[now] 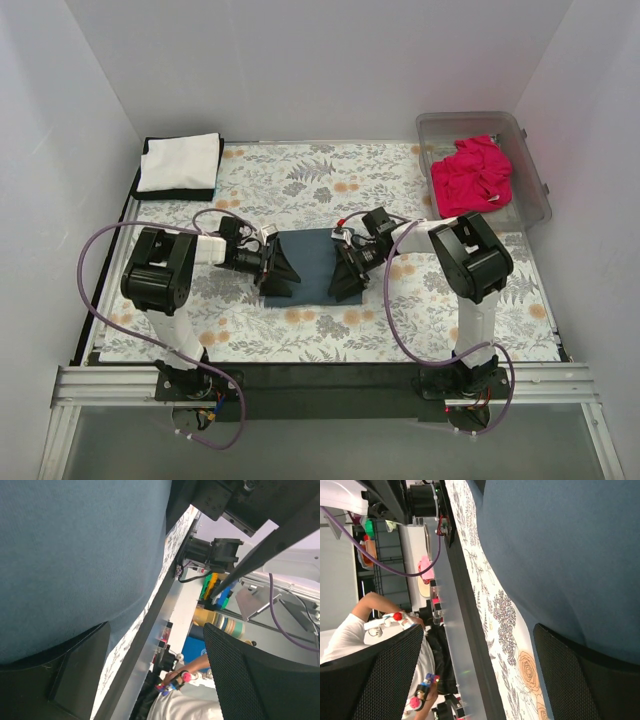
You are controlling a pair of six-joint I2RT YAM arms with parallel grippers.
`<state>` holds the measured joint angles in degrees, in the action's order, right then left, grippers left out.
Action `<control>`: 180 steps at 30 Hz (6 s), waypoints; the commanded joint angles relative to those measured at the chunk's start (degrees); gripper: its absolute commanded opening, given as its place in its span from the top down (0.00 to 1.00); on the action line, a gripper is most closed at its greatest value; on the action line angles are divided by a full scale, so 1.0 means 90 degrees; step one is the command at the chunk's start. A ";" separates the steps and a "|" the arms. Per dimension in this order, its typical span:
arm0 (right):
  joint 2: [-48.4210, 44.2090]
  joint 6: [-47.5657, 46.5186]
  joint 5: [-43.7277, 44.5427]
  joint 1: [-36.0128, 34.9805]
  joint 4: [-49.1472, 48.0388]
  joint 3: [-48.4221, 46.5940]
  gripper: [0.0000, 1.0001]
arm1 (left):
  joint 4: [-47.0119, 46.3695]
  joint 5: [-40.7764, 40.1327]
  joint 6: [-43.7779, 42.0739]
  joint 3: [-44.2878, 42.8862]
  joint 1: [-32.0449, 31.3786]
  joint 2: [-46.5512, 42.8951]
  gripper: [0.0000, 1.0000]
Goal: Fold and stack the t-shirts
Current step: Fold the tshirt, then neatly place the folded tshirt to the corner
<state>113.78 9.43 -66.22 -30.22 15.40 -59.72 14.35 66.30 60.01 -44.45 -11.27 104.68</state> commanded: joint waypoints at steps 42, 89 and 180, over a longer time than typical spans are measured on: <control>-0.1226 0.4001 -0.0104 -0.0160 -0.4631 -0.0600 0.03 | -0.0587 0.0827 0.0324 -0.0206 0.0803 -0.2393 0.32; -0.1617 -0.3489 0.7328 -0.3056 0.1482 -0.2621 0.12 | 0.2028 -0.2455 0.0178 -0.2093 0.2676 -0.3682 0.09; 0.0259 -0.2464 0.6537 -0.3400 0.1102 -0.4487 0.99 | -0.2844 -0.5648 0.4602 0.1081 -0.0027 -0.1173 0.28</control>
<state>115.98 -13.82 -7.44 -60.97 26.87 -97.82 -15.07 19.14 102.74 -34.48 -11.22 92.29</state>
